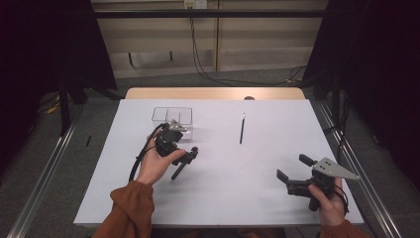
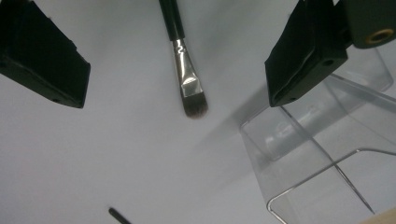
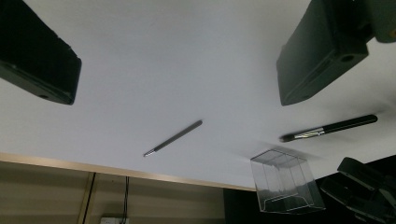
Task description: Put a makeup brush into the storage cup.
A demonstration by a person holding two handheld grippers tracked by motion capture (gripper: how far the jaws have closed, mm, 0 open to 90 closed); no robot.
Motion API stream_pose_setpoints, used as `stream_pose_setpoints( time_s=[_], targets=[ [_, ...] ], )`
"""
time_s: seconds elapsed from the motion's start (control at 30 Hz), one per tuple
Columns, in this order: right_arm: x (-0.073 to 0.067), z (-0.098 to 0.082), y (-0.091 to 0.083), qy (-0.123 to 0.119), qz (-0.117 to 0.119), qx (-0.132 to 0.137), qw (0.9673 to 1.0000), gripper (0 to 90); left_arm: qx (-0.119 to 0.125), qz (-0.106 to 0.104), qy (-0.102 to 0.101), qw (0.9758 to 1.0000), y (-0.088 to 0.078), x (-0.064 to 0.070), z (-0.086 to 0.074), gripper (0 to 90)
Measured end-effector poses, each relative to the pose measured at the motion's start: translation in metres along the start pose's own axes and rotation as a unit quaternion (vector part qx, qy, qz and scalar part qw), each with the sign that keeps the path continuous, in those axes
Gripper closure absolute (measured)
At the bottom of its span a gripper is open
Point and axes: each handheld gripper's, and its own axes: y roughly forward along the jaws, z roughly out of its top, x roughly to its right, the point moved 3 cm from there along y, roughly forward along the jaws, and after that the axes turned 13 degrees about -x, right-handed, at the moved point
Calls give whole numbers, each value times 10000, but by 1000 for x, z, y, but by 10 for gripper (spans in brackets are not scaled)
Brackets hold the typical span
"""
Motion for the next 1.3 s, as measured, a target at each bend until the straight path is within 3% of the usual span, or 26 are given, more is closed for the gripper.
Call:
stream_pose_setpoints(
  time_s=[0.1, 0.2, 0.3, 0.37, 0.4, 0.43, 0.53, 0.7, 0.77, 0.9, 1.0, 1.3],
  targets=[
    [0, 0, 0, 6, -5, -2, 10000, 0, -368, 83, 24, 9993, 6, 0, 4, 74],
    [0, 0, 0, -15, 2, -23, 10000, 0, -697, 7, 53, 9976, 13, 0, 5, 80],
    [0, 0, 0, -5, -2, -30, 10000, 0, -895, 22, -23, 9960, 17, -3, 7, 81],
    [0, -1, 0, -9, 0, -29, 10000, 0, -1116, -35, -118, 9937, 21, -8, 8, 80],
    [0, -1, 0, -9, 0, -29, 10000, 0, -1116, -35, -118, 9937, 21, -8, 8, 80],
    [0, -1, 0, -33, 5, -30, 10000, 0, -1269, -219, -169, 9915, 23, -10, 8, 80],
    [0, -1, 1, -30, -3, -77, 10000, 0, -1387, -214, -167, 9900, 26, -11, 7, 81],
    [0, -2, 1, -56, -8, -112, 9999, 0, -1742, -231, -158, 9843, 31, -10, 6, 78],
    [0, -2, 1, -48, -8, -120, 9999, 0, -1824, -323, -94, 9826, 33, -9, 6, 80],
    [0, -2, 2, -61, -12, -159, 9999, 0, -1928, -205, -90, 9810, 37, -8, 7, 74],
    [-1, -2, 2, -67, -12, -158, 9999, 0, -2075, -239, -41, 9779, 42, -7, 7, 79],
    [-1, -2, 2, -78, 14, -181, 9998, 1, -2266, -269, -96, 9736, 48, -10, 7, 269]
  ],
)
